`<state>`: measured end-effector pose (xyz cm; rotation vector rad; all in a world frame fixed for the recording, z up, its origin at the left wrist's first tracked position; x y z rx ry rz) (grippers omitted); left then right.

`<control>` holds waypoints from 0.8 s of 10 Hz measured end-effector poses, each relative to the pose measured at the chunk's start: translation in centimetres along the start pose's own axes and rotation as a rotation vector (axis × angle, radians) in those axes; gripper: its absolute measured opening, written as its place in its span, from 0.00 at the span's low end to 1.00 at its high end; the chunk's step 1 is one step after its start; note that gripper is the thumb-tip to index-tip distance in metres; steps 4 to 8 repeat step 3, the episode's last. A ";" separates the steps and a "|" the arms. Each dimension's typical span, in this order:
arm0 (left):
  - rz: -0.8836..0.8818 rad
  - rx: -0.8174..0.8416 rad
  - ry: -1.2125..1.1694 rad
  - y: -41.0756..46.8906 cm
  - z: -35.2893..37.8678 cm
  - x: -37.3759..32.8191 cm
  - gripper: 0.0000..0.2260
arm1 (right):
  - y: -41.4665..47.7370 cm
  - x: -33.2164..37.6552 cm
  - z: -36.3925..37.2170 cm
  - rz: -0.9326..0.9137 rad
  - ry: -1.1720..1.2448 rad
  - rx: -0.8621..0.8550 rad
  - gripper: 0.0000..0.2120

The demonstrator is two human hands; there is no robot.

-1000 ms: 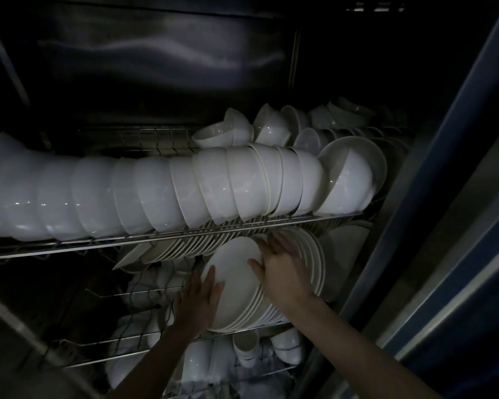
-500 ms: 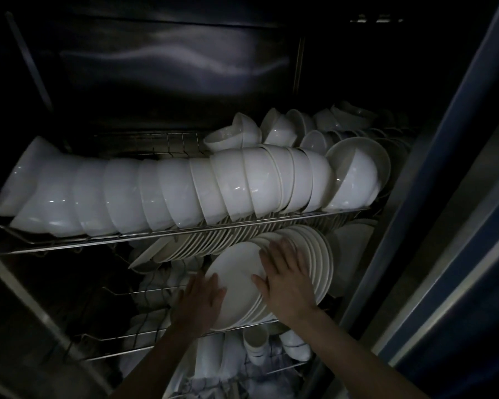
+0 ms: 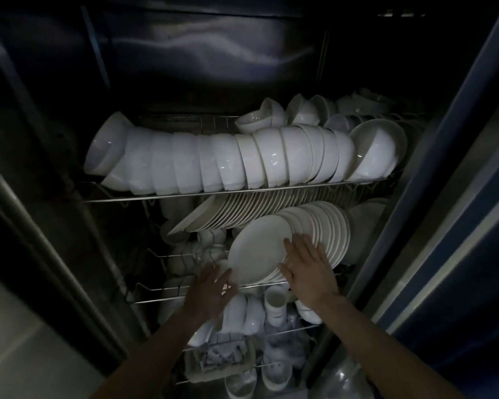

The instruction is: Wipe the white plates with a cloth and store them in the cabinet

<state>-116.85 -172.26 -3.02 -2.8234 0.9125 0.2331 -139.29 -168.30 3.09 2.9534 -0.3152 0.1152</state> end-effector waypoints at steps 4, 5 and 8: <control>0.111 -0.177 -0.068 -4.4 -3.4 -2.9 0.20 | -5.9 -0.6 -1.3 0.011 0.128 0.171 0.24; 0.111 -0.177 -0.068 -4.4 -3.4 -2.9 0.20 | -5.9 -0.6 -1.3 0.011 0.128 0.171 0.24; 0.111 -0.177 -0.068 -4.4 -3.4 -2.9 0.20 | -5.9 -0.6 -1.3 0.011 0.128 0.171 0.24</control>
Point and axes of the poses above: each hand's wrist, its own y-axis towards the middle knuckle, its own z-axis out of the palm, x = y × z, the point moved 5 cm from there along y, towards the middle knuckle, and after that the axes turned 14 degrees about z, right-handed, at the moved point
